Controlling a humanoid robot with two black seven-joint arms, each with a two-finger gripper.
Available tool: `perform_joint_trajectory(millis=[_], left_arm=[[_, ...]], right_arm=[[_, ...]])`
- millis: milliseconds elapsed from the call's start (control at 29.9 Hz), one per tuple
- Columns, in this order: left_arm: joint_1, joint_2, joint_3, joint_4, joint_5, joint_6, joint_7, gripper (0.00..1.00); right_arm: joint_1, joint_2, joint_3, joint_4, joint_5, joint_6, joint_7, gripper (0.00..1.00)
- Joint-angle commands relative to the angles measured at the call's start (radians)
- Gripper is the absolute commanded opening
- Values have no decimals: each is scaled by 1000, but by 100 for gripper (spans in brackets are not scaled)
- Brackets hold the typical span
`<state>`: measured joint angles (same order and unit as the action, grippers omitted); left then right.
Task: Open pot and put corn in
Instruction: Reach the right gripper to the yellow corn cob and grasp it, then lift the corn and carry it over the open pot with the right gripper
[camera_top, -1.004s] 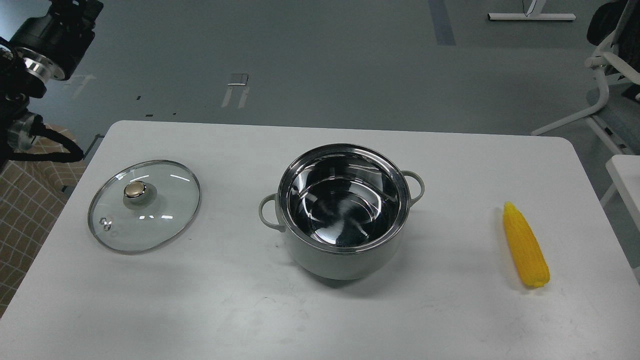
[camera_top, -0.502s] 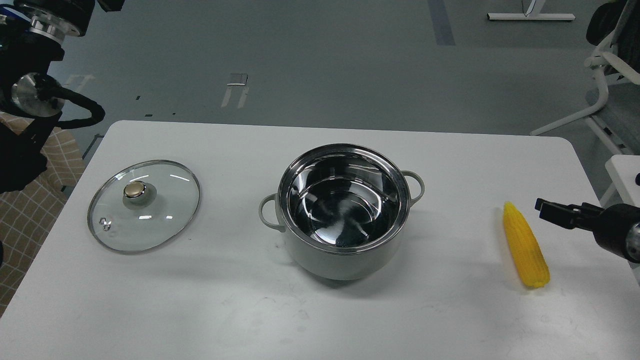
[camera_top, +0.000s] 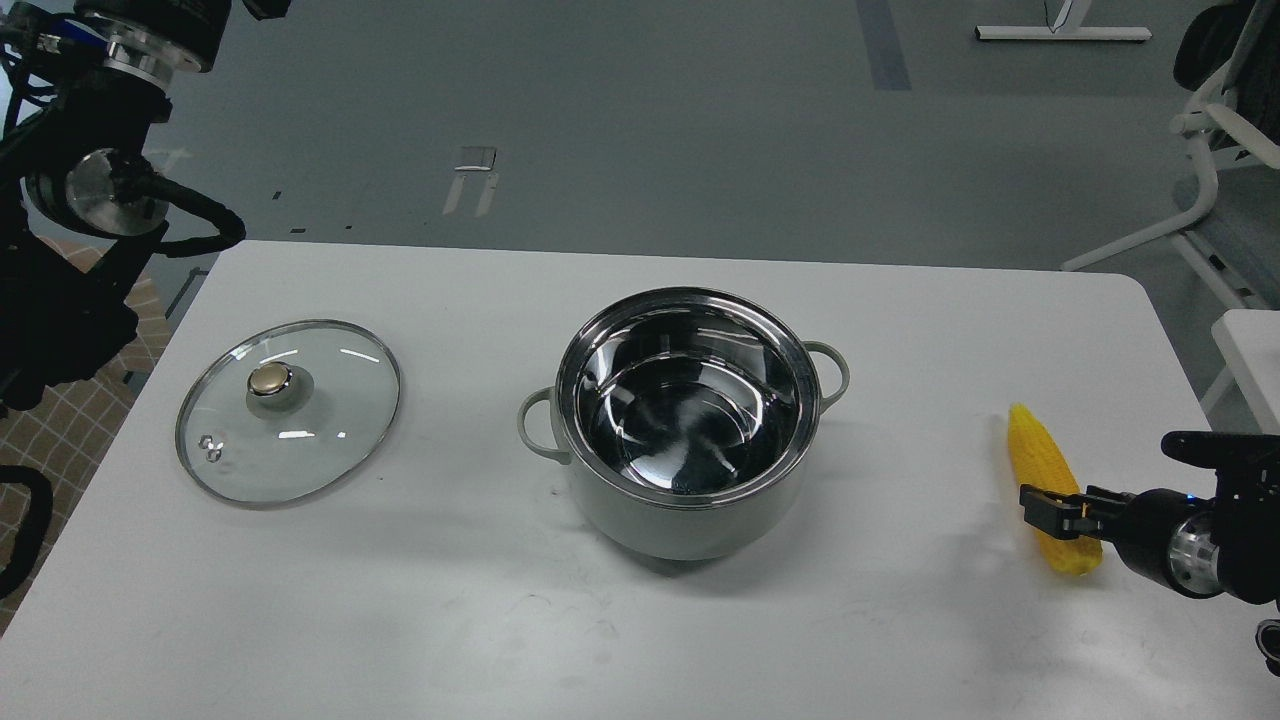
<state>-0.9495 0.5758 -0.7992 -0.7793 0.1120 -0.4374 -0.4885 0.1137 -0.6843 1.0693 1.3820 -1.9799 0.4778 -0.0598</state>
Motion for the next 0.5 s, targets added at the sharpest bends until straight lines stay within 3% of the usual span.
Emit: perform_joint_trajectory(millis=[0, 167, 468], left_arm=[[0, -1, 0, 0, 0, 3, 0, 98], [-2, 4, -3, 0, 0, 6, 0, 98], [-2, 12, -5, 0, 0, 11, 0, 98]], right_arm=[[6, 16, 6, -23, 4, -18, 0, 8], [20, 17, 40, -1, 16, -70, 0, 0], [122, 81, 253, 176, 153, -59, 2, 0]])
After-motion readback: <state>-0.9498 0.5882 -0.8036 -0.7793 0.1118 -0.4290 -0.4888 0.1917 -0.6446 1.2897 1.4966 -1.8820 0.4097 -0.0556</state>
